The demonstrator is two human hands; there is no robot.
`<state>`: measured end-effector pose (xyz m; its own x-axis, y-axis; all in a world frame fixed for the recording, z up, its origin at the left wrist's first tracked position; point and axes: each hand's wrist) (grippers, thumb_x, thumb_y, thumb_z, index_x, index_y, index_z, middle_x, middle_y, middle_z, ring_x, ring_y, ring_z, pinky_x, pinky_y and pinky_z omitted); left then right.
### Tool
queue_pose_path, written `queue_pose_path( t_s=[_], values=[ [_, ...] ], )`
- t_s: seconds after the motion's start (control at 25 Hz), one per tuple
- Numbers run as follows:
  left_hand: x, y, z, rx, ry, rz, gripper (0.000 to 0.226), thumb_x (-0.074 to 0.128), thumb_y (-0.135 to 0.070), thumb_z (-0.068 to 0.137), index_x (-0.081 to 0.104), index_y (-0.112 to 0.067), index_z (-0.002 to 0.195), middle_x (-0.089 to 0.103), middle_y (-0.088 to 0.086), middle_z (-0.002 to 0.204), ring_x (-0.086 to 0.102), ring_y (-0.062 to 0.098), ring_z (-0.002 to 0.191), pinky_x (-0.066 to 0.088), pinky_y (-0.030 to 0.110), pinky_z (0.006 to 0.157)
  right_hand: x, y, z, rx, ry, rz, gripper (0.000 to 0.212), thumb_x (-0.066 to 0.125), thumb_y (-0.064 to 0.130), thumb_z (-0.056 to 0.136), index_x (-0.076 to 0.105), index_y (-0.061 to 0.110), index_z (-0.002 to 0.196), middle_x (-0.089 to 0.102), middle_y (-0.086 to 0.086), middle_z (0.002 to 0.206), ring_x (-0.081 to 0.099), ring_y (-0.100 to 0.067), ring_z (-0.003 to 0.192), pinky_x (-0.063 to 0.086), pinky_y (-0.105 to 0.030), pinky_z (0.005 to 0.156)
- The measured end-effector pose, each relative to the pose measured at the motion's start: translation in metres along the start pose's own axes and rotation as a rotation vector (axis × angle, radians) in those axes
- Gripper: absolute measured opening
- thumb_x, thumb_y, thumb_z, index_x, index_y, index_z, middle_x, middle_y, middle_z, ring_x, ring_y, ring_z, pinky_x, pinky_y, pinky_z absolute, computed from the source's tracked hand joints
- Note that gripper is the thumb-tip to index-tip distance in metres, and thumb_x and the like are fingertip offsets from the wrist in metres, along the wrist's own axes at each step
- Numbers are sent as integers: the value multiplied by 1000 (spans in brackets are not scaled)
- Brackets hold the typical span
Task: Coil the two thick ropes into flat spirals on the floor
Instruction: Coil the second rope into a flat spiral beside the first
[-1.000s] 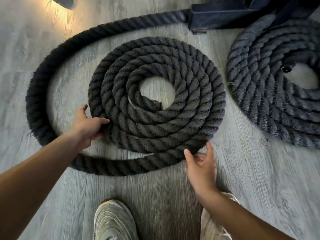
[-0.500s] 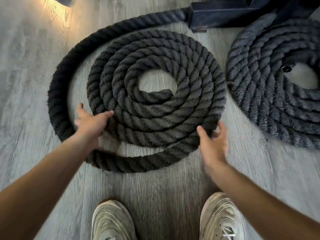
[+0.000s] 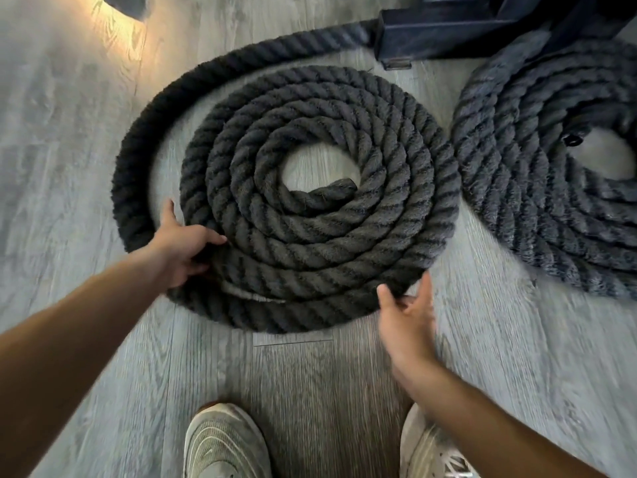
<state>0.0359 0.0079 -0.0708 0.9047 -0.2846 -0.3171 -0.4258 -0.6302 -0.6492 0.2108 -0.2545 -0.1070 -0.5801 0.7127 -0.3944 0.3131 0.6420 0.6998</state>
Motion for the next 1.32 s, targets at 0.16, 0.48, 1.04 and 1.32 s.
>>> queue_pose_path(
  t_s=[0.16,0.48,1.04,1.32],
  values=[
    [29,46,-26,-67,18,-137,112,72,6,86,2,-42,159,43,-2,149,51,22,118,53,50,95,-27,21,31,-48,-116,109,73,63,25,99,22,28,159,63,13,104,61,-1,89,50,-31,94],
    [-9,16,9,192,-126,341,103,87,-52,62,34,-43,150,37,11,155,46,35,136,44,53,110,-9,13,19,8,-135,-50,88,62,59,90,11,39,158,17,-13,167,36,-36,145,44,-53,107],
    [-40,7,48,361,-201,691,76,70,-16,88,37,-30,155,54,18,146,60,37,122,53,43,96,-27,-2,42,-134,-20,-44,88,74,49,80,31,39,155,61,-2,133,62,-22,119,48,-42,108],
    [-27,8,42,289,-134,492,79,82,-16,83,43,-30,150,61,14,135,67,33,105,61,46,78,-53,25,78,-163,15,-88,87,79,27,87,29,25,158,63,-11,123,65,-19,96,57,-30,90]
  ],
)
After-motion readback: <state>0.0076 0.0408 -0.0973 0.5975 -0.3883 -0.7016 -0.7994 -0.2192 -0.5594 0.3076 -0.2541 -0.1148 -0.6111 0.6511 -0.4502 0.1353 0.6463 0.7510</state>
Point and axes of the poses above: each hand's wrist, its own z-axis towards the middle knuckle, its own x-axis out of the palm, y = z × x
